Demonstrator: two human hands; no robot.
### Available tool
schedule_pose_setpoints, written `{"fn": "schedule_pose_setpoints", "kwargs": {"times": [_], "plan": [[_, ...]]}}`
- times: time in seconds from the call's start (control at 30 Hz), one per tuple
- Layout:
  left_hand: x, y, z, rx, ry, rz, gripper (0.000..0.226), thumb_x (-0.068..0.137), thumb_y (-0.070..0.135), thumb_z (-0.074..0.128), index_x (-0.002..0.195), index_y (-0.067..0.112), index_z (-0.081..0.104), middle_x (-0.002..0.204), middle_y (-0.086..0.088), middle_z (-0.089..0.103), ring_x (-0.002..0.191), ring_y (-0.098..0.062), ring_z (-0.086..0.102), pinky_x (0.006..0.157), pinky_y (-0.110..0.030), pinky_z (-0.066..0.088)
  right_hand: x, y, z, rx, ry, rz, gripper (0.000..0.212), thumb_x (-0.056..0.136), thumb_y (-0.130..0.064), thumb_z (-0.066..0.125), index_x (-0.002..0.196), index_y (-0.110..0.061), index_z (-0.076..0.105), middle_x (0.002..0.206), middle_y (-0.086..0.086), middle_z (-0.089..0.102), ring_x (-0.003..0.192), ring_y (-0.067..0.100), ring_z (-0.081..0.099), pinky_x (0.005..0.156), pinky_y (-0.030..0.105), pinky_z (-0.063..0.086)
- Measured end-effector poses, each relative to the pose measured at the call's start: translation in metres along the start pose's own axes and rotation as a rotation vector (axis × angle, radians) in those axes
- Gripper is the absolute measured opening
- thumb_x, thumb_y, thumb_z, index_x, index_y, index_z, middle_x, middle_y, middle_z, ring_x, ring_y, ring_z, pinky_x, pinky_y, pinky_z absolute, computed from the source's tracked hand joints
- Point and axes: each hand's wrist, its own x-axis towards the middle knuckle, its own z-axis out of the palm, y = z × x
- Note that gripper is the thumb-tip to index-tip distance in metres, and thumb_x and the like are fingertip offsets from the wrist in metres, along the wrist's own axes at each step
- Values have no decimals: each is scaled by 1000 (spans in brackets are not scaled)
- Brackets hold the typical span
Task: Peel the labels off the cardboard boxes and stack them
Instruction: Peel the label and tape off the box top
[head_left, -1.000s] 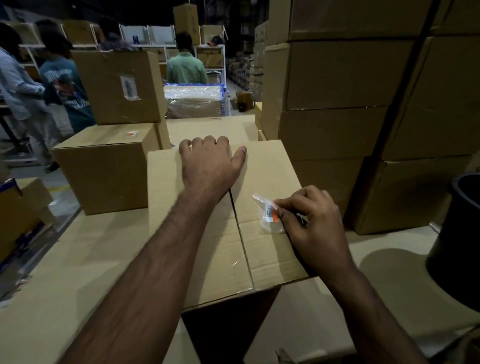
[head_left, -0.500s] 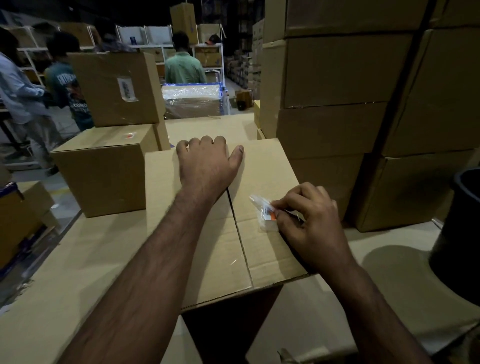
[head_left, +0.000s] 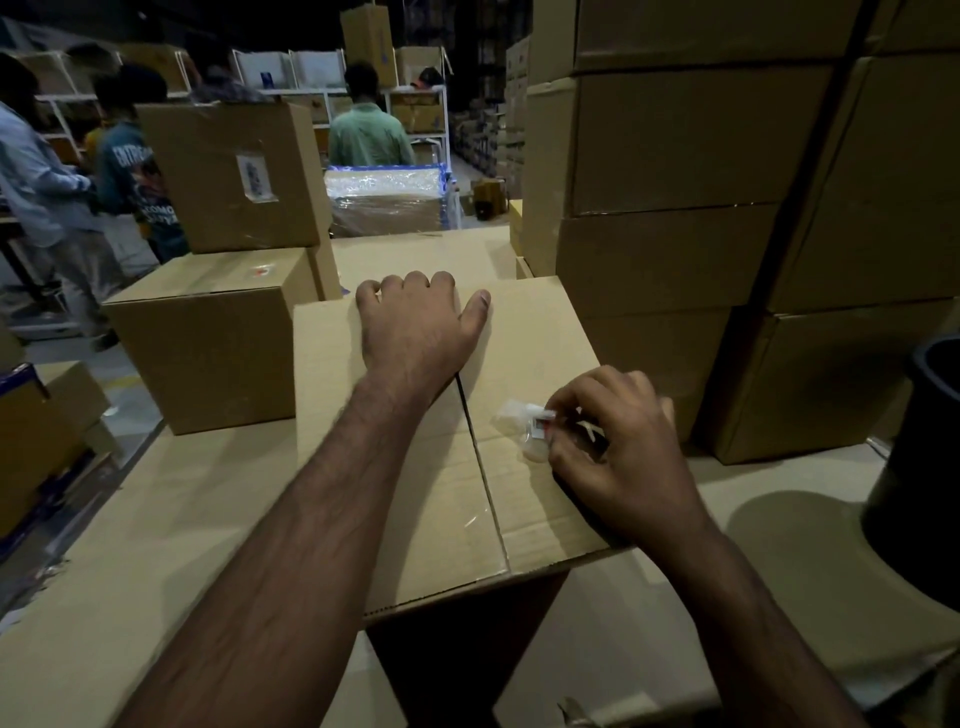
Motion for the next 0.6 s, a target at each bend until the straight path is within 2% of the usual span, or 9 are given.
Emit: {"fn": "schedule_pose_setpoints", "kwargs": {"times": [0.17, 0.23, 0.3, 0.37, 0.4, 0.43, 0.47, 0.57, 0.6], "plan": [[-1, 0, -1, 1, -1, 5, 61, 101, 57, 25, 135, 16, 55, 132, -12, 60, 124, -32, 51, 106, -48, 29, 0, -1, -1, 106, 47, 22, 21, 85, -31, 64, 101, -41, 55, 99, -29, 55, 96, 1, 49, 85, 40, 38], [-1, 0, -1, 3, 0, 8, 61, 101, 57, 25, 135, 17, 55, 132, -12, 60, 124, -32, 51, 106, -47, 30, -1, 0, -1, 124, 52, 38, 32, 86, -28, 68, 111, -42, 55, 97, -29, 55, 96, 1, 51, 87, 46, 43], [-1, -1, -1, 7, -1, 12, 61, 101, 57, 25, 135, 16, 55, 132, -12, 60, 123, -32, 51, 105, -47, 30, 0, -1, -1, 169, 49, 75, 46, 86, -27, 70, 127, -40, 52, 94, -26, 57, 96, 3, 53, 89, 45, 47], [-1, -1, 0, 8, 6, 15, 60, 101, 57, 26, 133, 16, 56, 130, -12, 61, 122, -32, 52, 105, -47, 30, 1, 0, 0, 163, 50, 94, 52, 87, -27, 70, 136, -31, 53, 93, -23, 58, 97, 3, 51, 94, 24, 40], [-1, -1, 1, 9, 12, 15, 60, 101, 57, 26, 132, 16, 57, 129, -12, 62, 122, -32, 52, 106, -47, 29, 1, 1, 0, 128, 54, 93, 51, 87, -26, 70, 136, -26, 56, 94, -22, 59, 97, 4, 49, 91, 12, 33], [-1, -1, 1, 8, 17, 15, 60, 100, 57, 26, 131, 16, 58, 128, -12, 62, 121, -32, 52, 106, -47, 29, 2, 2, 1, 98, 57, 93, 48, 88, -26, 70, 134, -24, 59, 96, -22, 59, 97, 4, 48, 87, 7, 29], [-2, -1, 2, 5, 21, 15, 60, 100, 57, 26, 130, 16, 58, 128, -12, 63, 121, -32, 53, 106, -47, 29, 3, 2, 0, 87, 56, 95, 43, 89, -27, 69, 131, -24, 62, 98, -22, 59, 98, 4, 48, 88, 9, 29], [-2, -1, 2, -3, 29, 16, 59, 101, 57, 26, 131, 16, 58, 128, -12, 62, 121, -32, 52, 107, -47, 28, 3, 2, 0, 116, 60, 74, 24, 90, -32, 68, 113, -31, 71, 97, -22, 60, 98, 6, 50, 88, 38, 42], [-3, -1, 2, -5, 29, 16, 60, 100, 57, 26, 131, 16, 58, 128, -12, 62, 121, -32, 52, 107, -47, 29, 3, 2, 1, 111, 61, 60, 18, 89, -31, 68, 106, -33, 72, 94, -23, 60, 97, 5, 50, 85, 40, 42]]}}
